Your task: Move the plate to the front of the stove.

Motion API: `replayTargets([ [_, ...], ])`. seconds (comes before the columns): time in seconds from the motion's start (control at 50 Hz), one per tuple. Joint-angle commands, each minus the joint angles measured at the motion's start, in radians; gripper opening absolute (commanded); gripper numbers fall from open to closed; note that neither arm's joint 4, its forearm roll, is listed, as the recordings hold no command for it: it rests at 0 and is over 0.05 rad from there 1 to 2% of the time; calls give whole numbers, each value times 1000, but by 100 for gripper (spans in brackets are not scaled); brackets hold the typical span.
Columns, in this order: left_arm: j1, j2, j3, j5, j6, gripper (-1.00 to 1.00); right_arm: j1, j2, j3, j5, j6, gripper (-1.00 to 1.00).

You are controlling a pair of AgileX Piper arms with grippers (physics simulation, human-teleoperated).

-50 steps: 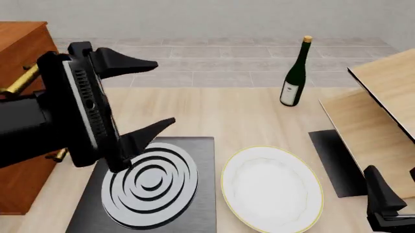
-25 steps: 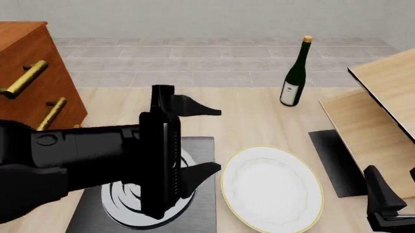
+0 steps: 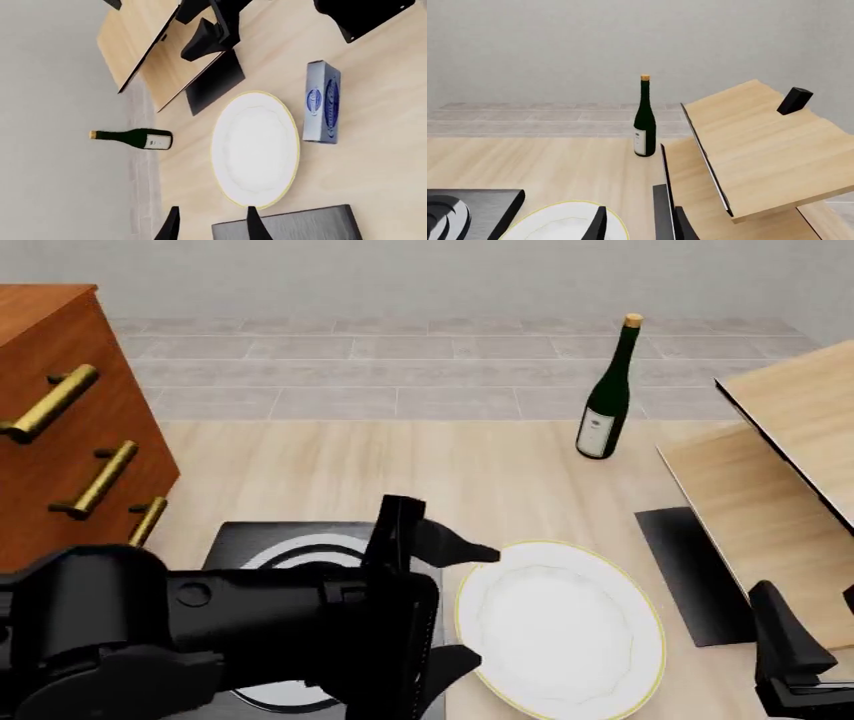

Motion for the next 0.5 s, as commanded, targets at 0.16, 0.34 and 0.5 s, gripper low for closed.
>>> replayTargets([
  [0.16, -51, 79, 25, -49, 14, 100, 0, 0, 0, 0, 0, 100],
  [0.34, -57, 117, 55, -90, 23, 100, 0, 0, 0, 0, 0, 100],
  [0.5, -66, 137, 57, -103, 23, 100, -1, 0, 0, 0, 0, 100],
])
